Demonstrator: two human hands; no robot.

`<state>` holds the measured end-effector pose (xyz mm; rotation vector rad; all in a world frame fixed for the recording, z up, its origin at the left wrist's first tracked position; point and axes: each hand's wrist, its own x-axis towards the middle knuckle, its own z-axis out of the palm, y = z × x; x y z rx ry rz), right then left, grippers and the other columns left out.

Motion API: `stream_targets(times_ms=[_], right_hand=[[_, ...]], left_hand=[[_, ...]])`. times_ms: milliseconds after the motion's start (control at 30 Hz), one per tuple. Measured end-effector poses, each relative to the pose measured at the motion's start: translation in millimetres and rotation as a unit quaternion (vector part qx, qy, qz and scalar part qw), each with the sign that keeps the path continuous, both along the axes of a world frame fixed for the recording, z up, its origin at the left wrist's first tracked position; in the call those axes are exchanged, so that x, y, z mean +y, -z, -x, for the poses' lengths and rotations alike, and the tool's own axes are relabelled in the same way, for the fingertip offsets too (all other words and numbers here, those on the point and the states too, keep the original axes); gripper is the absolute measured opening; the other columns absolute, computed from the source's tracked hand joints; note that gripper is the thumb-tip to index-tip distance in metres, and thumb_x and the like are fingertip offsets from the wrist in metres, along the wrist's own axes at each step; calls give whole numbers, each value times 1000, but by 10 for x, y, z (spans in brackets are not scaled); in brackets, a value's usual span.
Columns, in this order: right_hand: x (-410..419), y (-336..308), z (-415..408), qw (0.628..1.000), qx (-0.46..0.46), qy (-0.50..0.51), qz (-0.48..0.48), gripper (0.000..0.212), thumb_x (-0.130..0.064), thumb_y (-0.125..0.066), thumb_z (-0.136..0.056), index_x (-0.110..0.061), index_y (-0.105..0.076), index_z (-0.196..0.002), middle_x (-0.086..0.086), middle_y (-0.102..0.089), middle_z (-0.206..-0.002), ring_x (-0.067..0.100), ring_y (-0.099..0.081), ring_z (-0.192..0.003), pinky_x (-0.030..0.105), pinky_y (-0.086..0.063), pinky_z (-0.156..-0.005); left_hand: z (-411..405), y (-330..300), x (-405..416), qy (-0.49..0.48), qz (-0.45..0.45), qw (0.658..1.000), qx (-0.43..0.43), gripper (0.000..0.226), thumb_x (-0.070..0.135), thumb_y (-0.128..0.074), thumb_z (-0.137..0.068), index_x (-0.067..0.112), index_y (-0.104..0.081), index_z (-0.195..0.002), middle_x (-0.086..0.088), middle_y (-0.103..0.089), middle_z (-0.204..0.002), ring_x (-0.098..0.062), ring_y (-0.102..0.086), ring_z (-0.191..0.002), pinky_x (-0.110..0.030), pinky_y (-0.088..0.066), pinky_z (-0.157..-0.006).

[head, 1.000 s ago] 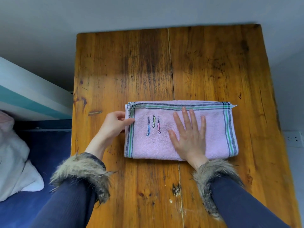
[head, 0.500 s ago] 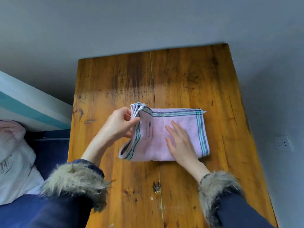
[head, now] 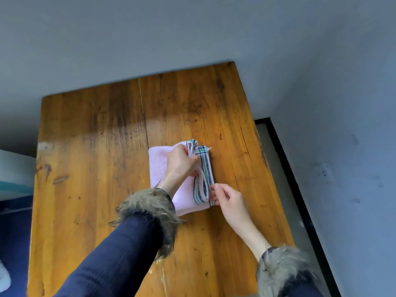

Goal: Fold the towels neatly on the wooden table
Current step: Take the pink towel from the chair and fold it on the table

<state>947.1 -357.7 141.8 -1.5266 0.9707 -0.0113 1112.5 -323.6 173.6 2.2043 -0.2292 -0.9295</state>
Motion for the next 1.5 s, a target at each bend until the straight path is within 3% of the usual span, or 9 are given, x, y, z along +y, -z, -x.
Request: stream_targets(times_ms=[233, 400, 467, 633, 767, 933, 1167, 1267, 1500], right_hand=[[-14, -42, -148, 998, 11, 19, -67, 23, -38, -56, -90, -21, -58, -104, -12, -63, -89, 1, -61, -83, 20, -52, -74], [-26, -40, -203, 998, 57, 15, -27, 15, -32, -59, -89, -18, -57, -94, -2, -63, -77, 6, -56, -64, 12, -41, -52], [-42, -18, -213, 997, 81, 4, -15, 11, -28, -58, -90, -17, -56, -92, -4, -58, -74, 6, -52, -61, 11, -38, -48], [3, 83, -244, 992, 110, -33, 49, 11, -26, -44, -96, -18, -49, -92, -1, -52, -72, 21, -50, -71, 31, -33, -54], [72, 121, -272, 985, 146, -44, 83, 19, -33, -29, -100, -19, -42, -96, 0, -49, -76, 25, -51, -72, 35, -37, -58], [81, 155, -256, 973, 181, -44, 137, 16, -31, -31, -100, -17, -41, -97, 7, -55, -80, 29, -49, -68, 39, -40, -60], [66, 293, -523, 870, -8, -94, 485, 39, -3, -42, -88, -3, -49, -127, 16, -50, -133, 29, -39, -130, 40, -33, -106], [43, 366, -811, 847, -48, -151, 508, 43, -3, -40, -90, 1, -42, -133, 20, -39, -144, 31, -26, -138, 43, -17, -116], [-55, 759, -779, 850, 58, -206, 481, 55, -33, -26, -96, -11, -25, -146, 11, -20, -155, 19, -11, -144, 43, -8, -117]], left_hand=[[138, 192, -40, 7, -12, 1000, -28, 18, 17, -64, -86, 5, -53, -94, -15, -65, -85, -27, -68, -67, -45, -58, -67], [197, 142, 65, 25, 85, 996, 27, 19, 9, -54, -92, 2, -56, -109, -13, -65, -90, -19, -68, -68, -28, -59, -66], [190, 155, 211, 50, 116, 992, -27, 21, 7, -48, -94, 5, -59, -111, -5, -68, -91, -14, -67, -81, -23, -56, -75], [141, 399, 750, 241, 33, 895, -373, 37, 19, -35, -95, 9, -53, -126, -8, -53, -131, -26, -41, -129, -34, -32, -109], [225, 679, 882, 336, -80, 855, -386, 53, 42, -28, -96, 22, -31, -144, -10, -18, -155, -31, -8, -144, -44, -5, -117], [315, 817, 784, 342, -127, 834, -413, 58, 52, -23, -93, 28, -26, -146, -9, -14, -156, -29, -6, -144, -49, -6, -115], [223, 750, 830, 329, -18, 853, -406, 47, 18, -31, -91, 13, -36, -138, -14, -33, -149, -30, -21, -140, -45, -9, -115], [127, 740, 848, 261, -12, 875, -408, 52, 12, -36, -88, 9, -31, -140, -15, -30, -150, -28, -17, -141, -42, -9, -116], [124, 911, 817, 249, -117, 876, -397, 59, 39, -29, -93, 16, -22, -147, -11, -14, -156, -26, -4, -144, -50, -6, -114]])
